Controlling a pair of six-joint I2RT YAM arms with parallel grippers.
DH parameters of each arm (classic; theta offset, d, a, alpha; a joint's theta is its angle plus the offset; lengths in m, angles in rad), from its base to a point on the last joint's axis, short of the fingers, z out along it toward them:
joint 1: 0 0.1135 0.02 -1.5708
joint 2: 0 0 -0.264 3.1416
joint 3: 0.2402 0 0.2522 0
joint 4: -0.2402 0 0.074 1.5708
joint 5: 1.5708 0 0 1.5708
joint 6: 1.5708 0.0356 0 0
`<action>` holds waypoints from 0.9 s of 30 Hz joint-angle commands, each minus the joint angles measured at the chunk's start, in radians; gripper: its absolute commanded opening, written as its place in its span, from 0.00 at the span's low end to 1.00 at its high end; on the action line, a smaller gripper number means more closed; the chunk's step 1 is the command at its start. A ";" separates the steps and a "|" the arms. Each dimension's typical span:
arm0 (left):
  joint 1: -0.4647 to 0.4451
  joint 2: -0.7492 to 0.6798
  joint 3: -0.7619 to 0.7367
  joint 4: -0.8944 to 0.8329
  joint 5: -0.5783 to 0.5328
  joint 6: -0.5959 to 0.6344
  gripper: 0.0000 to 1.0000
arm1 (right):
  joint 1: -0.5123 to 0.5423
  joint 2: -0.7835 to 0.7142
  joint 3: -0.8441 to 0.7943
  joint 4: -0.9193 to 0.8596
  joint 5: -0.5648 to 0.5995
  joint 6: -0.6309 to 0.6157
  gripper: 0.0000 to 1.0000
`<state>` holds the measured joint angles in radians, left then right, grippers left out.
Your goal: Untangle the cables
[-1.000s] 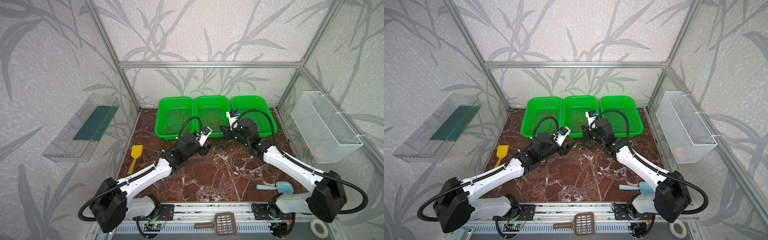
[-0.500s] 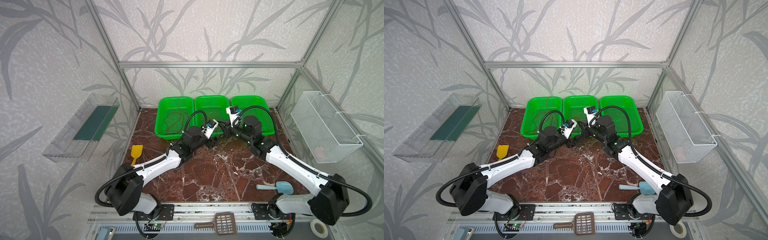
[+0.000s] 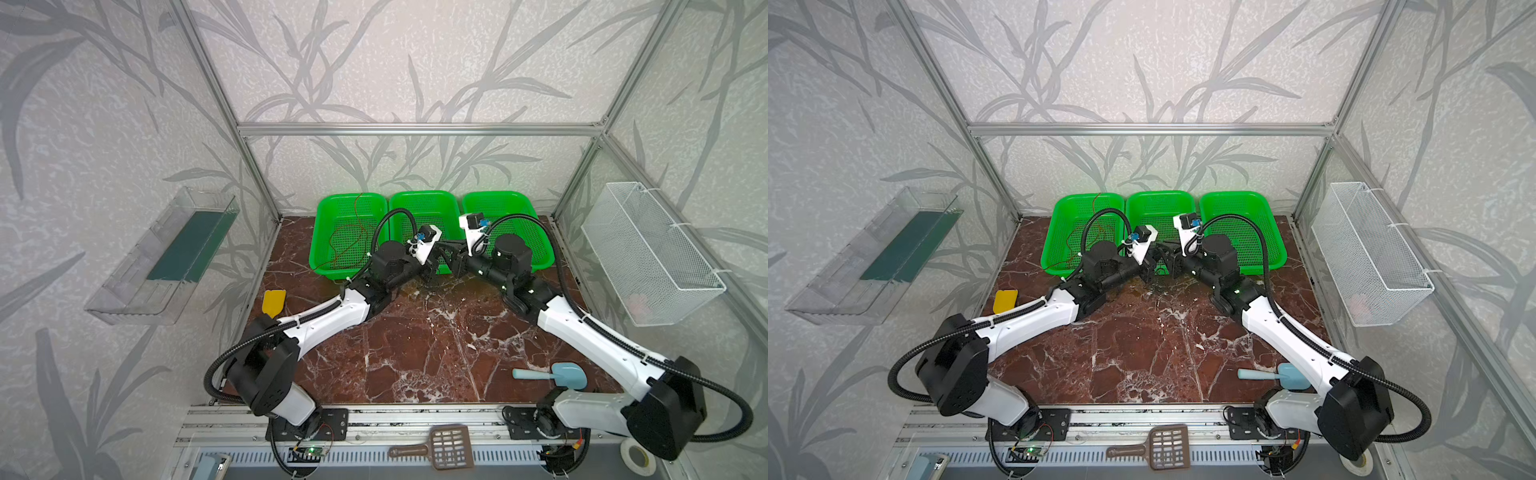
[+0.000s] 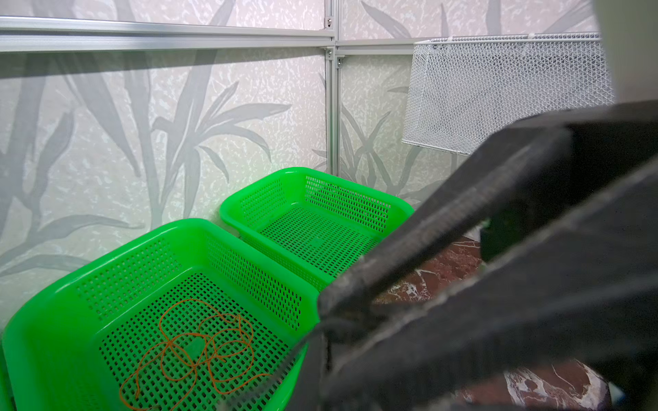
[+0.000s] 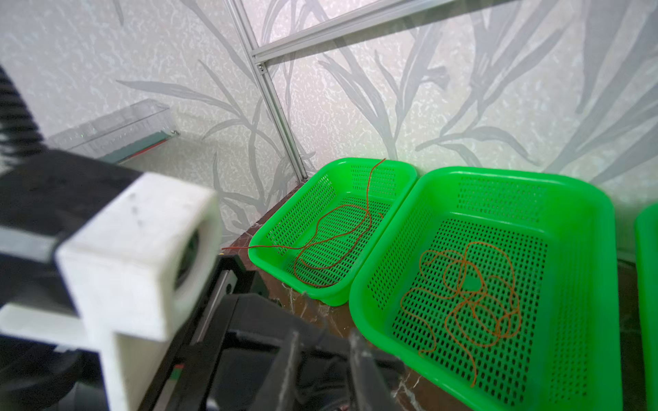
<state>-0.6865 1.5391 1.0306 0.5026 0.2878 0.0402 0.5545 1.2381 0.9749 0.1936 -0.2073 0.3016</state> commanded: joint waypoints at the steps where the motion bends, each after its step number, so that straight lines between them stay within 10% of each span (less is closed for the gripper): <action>1: 0.001 -0.018 0.029 0.042 0.030 -0.017 0.00 | -0.040 -0.071 -0.088 0.070 0.033 0.054 0.46; 27: -0.025 -0.054 0.081 0.044 0.134 -0.118 0.00 | -0.030 0.088 -0.210 0.317 -0.221 0.000 0.59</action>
<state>-0.7029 1.5093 1.0756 0.5274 0.3840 -0.0536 0.5148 1.2858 0.7460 0.4141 -0.3618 0.2733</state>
